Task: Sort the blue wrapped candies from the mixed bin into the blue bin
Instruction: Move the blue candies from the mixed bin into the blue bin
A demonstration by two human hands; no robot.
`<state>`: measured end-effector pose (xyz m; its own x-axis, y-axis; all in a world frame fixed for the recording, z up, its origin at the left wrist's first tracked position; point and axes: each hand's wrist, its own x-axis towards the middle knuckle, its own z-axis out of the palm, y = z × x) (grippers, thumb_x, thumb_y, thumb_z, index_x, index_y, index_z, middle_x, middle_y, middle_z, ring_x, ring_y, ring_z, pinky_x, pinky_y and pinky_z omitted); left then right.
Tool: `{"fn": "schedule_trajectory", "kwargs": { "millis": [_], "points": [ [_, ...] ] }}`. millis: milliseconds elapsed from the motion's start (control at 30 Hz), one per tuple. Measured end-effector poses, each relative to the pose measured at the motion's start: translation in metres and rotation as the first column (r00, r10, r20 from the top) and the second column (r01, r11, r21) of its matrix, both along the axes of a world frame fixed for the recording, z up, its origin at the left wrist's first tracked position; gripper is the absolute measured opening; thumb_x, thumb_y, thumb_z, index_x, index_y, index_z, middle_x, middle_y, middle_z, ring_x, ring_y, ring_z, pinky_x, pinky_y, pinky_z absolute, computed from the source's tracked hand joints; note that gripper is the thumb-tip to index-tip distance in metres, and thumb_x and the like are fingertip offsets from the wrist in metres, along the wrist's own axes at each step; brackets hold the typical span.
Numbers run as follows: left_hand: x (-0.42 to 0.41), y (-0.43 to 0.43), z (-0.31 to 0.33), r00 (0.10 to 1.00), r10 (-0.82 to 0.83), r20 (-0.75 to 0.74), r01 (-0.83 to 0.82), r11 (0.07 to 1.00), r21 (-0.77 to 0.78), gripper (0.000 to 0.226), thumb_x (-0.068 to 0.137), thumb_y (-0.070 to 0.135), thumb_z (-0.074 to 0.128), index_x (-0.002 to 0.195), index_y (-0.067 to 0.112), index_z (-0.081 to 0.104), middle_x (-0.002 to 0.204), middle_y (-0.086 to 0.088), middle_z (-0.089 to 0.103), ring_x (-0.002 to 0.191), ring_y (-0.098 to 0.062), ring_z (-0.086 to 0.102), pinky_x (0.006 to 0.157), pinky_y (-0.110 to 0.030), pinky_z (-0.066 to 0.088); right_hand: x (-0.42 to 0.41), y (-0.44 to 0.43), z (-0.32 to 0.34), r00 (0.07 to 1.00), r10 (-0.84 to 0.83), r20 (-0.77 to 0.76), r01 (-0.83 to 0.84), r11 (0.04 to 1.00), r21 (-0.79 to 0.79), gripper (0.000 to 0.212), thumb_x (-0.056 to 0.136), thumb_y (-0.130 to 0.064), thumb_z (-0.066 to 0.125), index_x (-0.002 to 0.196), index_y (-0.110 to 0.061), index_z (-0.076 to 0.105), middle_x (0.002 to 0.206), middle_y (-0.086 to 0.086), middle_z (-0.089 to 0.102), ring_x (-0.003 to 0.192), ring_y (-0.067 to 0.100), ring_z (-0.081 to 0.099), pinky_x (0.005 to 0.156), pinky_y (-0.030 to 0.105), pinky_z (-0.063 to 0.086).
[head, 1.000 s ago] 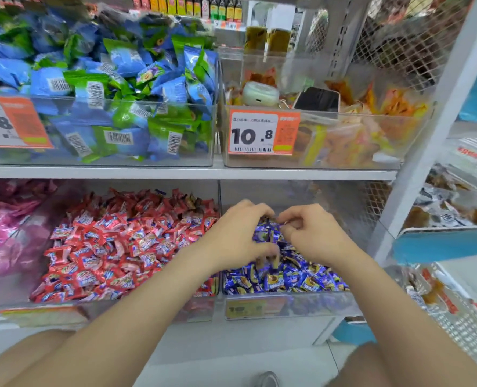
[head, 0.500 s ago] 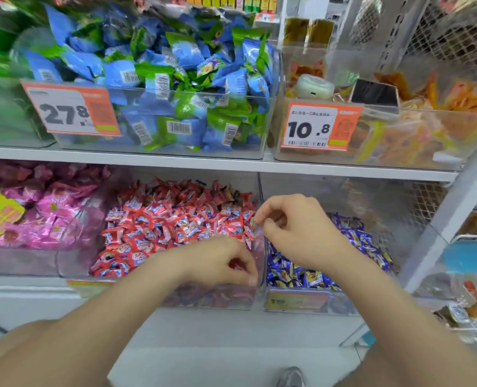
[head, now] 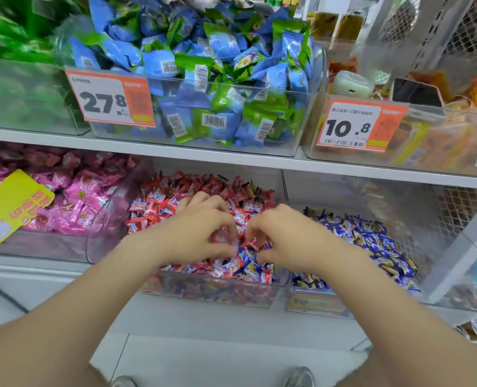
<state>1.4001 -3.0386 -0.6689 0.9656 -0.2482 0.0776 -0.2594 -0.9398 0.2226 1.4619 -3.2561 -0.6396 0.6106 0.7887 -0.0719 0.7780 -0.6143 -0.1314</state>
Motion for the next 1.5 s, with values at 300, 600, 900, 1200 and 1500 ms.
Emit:
{"fn": "schedule_trajectory", "kwargs": {
  "millis": [300, 600, 900, 1200, 1500],
  "points": [
    [0.001, 0.022, -0.007, 0.993, 0.036, -0.11, -0.019, 0.988, 0.153, 0.039, 0.078, 0.074, 0.072, 0.102, 0.045, 0.065, 0.12, 0.02, 0.042, 0.12, -0.011, 0.033, 0.103, -0.043, 0.025, -0.009, 0.035, -0.014, 0.992, -0.033, 0.122, 0.078, 0.922, -0.38, 0.058, 0.081, -0.059, 0.083, 0.098, -0.017, 0.046, 0.088, 0.0, 0.044, 0.085, 0.029, 0.054, 0.067, 0.038, 0.046],
    [-0.004, 0.006, -0.005, 0.995, 0.009, 0.101, -0.009, 1.0, 0.009, 0.028, 0.078, 0.06, 0.081, 0.086, 0.037, 0.068, 0.106, 0.021, 0.055, 0.107, -0.005, 0.046, 0.096, -0.038, 0.038, 0.004, 0.047, -0.032, 0.992, -0.107, -0.065, 0.085, 0.959, -0.272, 0.061, 0.077, -0.011, 0.09, 0.125, -0.015, 0.054, 0.105, 0.006, 0.055, 0.084, 0.028, 0.056, 0.058, 0.036, 0.046],
    [-0.002, 0.0, -0.012, 0.999, 0.005, -0.054, 0.004, 0.986, 0.168, 0.047, 0.094, 0.074, 0.052, 0.086, 0.033, 0.074, 0.08, 0.014, 0.065, 0.089, -0.009, 0.049, 0.09, -0.04, 0.036, 0.016, 0.027, -0.014, 0.989, -0.079, -0.129, 0.083, 0.996, 0.027, 0.03, 0.098, -0.017, 0.07, 0.126, -0.018, 0.06, 0.086, -0.007, 0.054, 0.094, 0.021, 0.051, 0.081, 0.038, 0.049],
    [0.004, -0.023, -0.012, 0.997, -0.067, -0.048, 0.077, 0.966, 0.248, 0.037, 0.093, 0.046, 0.07, 0.13, 0.044, 0.065, 0.101, 0.012, 0.048, 0.102, -0.014, 0.039, 0.087, -0.044, 0.028, 0.017, -0.003, 0.007, 0.985, -0.156, -0.078, 0.166, 0.976, 0.142, 0.04, 0.108, -0.012, 0.041, 0.141, -0.02, 0.063, 0.129, 0.007, 0.057, 0.118, 0.024, 0.056, 0.104, 0.038, 0.047],
    [0.012, -0.033, -0.022, 0.978, -0.199, -0.061, 0.208, 0.957, 0.201, 0.038, 0.09, 0.047, 0.075, 0.127, 0.044, 0.068, 0.115, 0.019, 0.055, 0.103, -0.01, 0.031, 0.089, -0.041, 0.026, 0.004, 0.009, 0.008, 0.982, -0.191, 0.001, 0.182, 0.938, 0.296, 0.033, 0.088, -0.023, 0.045, 0.056, -0.016, 0.045, 0.063, 0.006, 0.05, 0.061, 0.028, 0.05, 0.055, 0.038, 0.041]
  ]
}}
